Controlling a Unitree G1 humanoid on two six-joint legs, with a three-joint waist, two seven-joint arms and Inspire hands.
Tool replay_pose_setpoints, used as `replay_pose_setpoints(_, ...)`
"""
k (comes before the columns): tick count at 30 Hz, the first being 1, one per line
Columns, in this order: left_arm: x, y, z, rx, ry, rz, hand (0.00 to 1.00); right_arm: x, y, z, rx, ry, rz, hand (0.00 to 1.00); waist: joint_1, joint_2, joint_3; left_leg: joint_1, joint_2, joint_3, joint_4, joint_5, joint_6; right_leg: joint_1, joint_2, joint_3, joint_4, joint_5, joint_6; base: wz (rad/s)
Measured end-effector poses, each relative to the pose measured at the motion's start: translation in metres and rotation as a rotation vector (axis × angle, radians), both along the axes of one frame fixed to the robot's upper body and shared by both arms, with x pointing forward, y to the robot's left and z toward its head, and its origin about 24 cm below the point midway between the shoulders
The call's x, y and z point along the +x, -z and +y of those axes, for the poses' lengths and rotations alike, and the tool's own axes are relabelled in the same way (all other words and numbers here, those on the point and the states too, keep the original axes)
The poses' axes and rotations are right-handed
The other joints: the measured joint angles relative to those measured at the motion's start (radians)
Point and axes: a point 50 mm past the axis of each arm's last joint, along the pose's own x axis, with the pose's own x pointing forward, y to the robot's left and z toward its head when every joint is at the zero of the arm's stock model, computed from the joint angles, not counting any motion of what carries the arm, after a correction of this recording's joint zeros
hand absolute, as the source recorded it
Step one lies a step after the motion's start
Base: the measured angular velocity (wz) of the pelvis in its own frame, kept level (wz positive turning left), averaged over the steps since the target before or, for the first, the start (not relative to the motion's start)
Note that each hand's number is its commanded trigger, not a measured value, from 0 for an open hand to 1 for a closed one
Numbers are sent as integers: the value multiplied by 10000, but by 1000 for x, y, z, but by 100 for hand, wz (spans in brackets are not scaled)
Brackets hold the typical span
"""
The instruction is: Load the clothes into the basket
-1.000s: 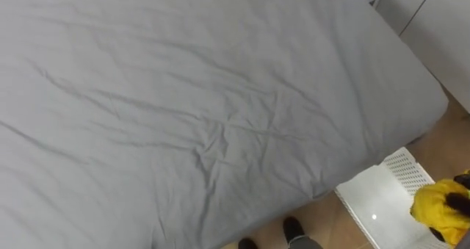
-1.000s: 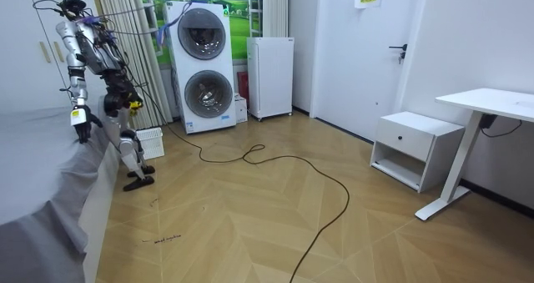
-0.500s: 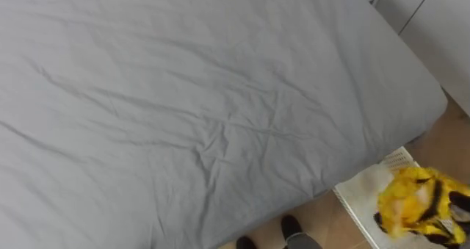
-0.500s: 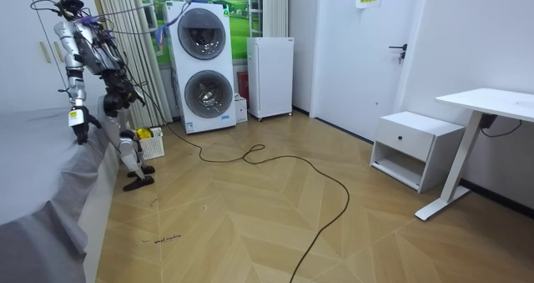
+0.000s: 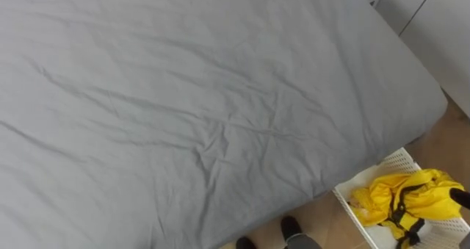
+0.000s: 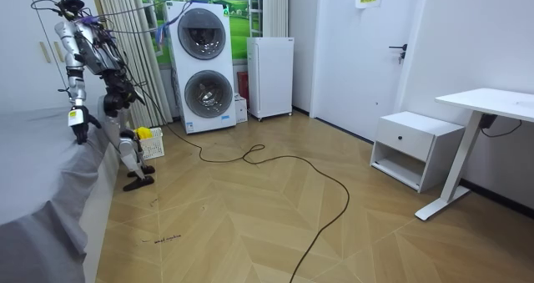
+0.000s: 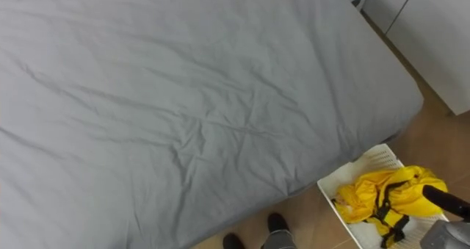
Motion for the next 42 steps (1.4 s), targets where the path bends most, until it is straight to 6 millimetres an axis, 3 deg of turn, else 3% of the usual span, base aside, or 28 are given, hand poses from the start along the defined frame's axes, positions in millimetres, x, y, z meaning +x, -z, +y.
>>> replay_pose_setpoints(5,-4,0,1,28,33,-123,0,-16,7,-2,-22,87,415,0,25,-39,-18,334,45,-8,-17,0,0,459,17,-82,-215,-2,-1,4)
replay_pose_setpoints(10,-9,-2,8,184,19,-163,0,-37,24,8,45,-415,1272,0,198,-295,-86,974,171,-35,-135,-1,-1,1353,60,-353,-785,145,-72,4)
replay_pose_setpoints(13,-14,-3,12,433,6,-260,0,-62,48,30,834,-918,2128,0,341,-612,-194,1635,258,-271,-255,-1,-4,2378,136,-610,-1510,271,-99,33)
replay_pose_setpoints(16,-14,-4,16,721,-149,-347,0,-74,68,56,1817,-1601,2487,0,466,-897,-266,2074,323,-544,-377,-2,-6,3054,87,-1054,-1912,285,-107,34)
replay_pose_setpoints(20,-9,-6,15,878,-95,-642,0,-78,80,79,2619,-2341,2836,0,606,-1092,-247,2452,267,-816,-492,-2,-5,3650,3,-1492,-2145,270,-96,39)
replay_pose_setpoints(23,-6,-7,15,1084,-169,-880,0,-85,90,96,3300,-3034,3167,0,688,-1319,-265,2747,177,-1275,-497,-2,-5,4205,-135,-2079,-2329,196,-94,49)
replay_pose_setpoints(28,-4,-10,16,1358,-425,-1448,0,-92,101,121,4177,-4068,3653,0,931,-1712,-314,3010,127,-1548,-517,-5,-1,4724,-161,-2398,-2492,68,-38,30)
replay_pose_setpoints(36,-10,-5,0,913,-1000,-1665,0,-114,107,128,4725,-4984,4770,0,1521,-1723,-304,3621,34,-1917,-681,-118,2,5493,-259,-2891,-2656,-46,-35,13)
replay_pose_setpoints(42,-10,-4,-7,778,-980,-1817,0,-125,110,133,4761,-5185,5338,0,1766,-1730,-296,3658,-35,-2106,-701,-169,1,5587,-308,-3018,-2678,-120,-8,8)
